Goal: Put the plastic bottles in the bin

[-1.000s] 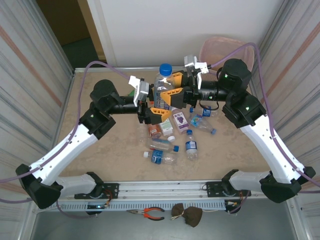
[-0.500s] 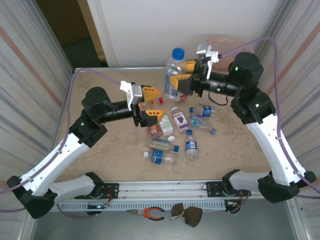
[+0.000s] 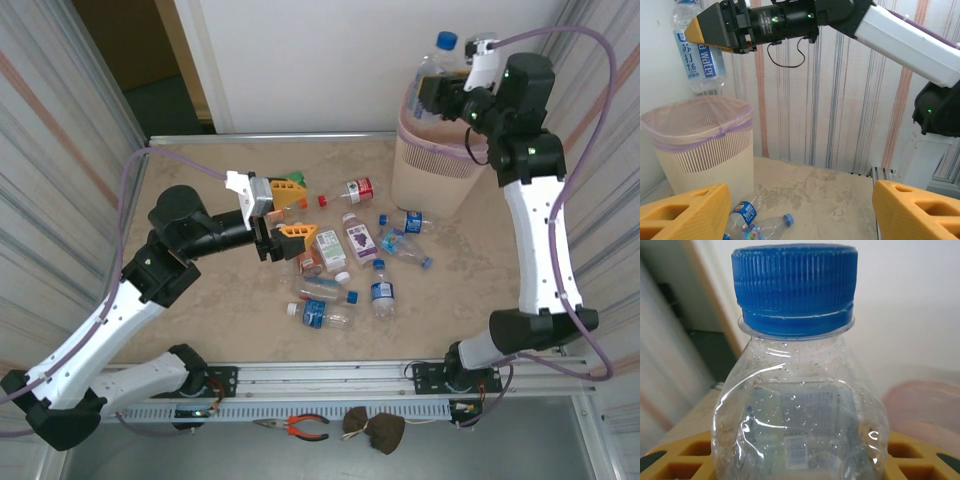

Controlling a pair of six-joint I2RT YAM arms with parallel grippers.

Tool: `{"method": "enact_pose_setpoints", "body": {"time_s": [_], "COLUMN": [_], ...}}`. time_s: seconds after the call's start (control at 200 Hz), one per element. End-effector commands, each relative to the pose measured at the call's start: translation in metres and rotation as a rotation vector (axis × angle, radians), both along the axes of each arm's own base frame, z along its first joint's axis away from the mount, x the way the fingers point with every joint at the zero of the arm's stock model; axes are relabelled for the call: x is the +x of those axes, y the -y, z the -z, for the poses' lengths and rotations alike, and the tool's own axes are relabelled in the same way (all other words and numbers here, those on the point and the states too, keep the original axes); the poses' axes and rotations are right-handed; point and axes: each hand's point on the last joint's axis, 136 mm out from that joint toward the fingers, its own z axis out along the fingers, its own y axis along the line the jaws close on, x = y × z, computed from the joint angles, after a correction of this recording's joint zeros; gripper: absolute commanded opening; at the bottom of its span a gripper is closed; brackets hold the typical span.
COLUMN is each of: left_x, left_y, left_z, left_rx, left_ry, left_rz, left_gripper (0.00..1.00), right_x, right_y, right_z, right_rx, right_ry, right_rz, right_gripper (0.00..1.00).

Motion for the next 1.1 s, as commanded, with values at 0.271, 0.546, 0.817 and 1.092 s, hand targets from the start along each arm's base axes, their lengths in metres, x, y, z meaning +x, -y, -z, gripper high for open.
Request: {"method": "enact_pose_setpoints", "body": {"time_s": [0.271, 0.546, 0.817, 1.092], "left_x": [0.001, 0.005, 0.009, 0.010], "left_y": [-0.004, 0.000, 0.003, 0.004], "left_z": [0.007, 0.012, 0.019, 0.023], "left_rx": [0.011, 0.018, 0.031, 0.036], "left_ry": [-0.029, -0.055, -0.072, -0.095], "left_rz": [-0.032, -0.029, -0.030, -0.029], "left_gripper": [0.74, 0.73, 0.73, 0.73], "right_x": [0.078, 0.108, 0.116, 0.123], "right_y": [0.117, 0.136, 0.151, 0.149], "right_z": [0.076, 0.157, 0.236, 0.300], "right_rx": [-0.064, -0.123, -0.250, -0.307], "right_ry": [-0.310, -0.539, -0.734, -0.874], "right_rz": [0.373, 0.435, 0.487, 0.464], "right_gripper": [0.50, 0.51, 0.51, 0.53]}}
